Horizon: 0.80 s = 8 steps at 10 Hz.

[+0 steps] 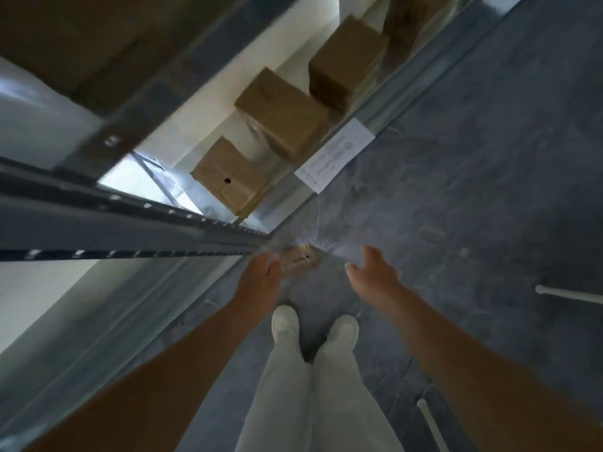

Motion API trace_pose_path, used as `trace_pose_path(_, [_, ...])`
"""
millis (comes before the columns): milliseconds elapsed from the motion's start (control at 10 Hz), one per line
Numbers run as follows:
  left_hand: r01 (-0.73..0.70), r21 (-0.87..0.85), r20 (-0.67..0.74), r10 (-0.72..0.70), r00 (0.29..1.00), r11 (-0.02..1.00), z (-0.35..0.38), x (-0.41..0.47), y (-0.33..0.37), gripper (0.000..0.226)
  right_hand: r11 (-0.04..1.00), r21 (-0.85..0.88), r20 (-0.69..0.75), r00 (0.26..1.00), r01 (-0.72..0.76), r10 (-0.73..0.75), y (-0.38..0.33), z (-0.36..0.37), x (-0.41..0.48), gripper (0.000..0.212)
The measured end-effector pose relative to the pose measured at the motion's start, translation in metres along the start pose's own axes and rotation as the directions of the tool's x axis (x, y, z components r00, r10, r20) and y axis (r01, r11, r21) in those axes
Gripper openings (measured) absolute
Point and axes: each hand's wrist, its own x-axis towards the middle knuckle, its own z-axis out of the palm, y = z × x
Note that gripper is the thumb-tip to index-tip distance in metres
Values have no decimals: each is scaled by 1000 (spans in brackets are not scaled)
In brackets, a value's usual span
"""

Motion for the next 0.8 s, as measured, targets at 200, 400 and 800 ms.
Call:
trace_pose_path(200, [187, 33, 108, -190, 976, 982, 64, 78, -93, 28, 999, -21, 97, 995, -35, 37, 39, 82, 79, 66])
trace_pose_path(400, [241, 307, 137, -293, 946, 921, 127, 162, -171, 42, 994, 26, 157, 982, -105, 100, 77, 156, 174, 52])
trace_pose_path(800, [527, -241, 194, -492, 849, 815, 209, 294, -270, 36, 992, 57, 176, 979, -111, 99, 49, 288, 350, 44])
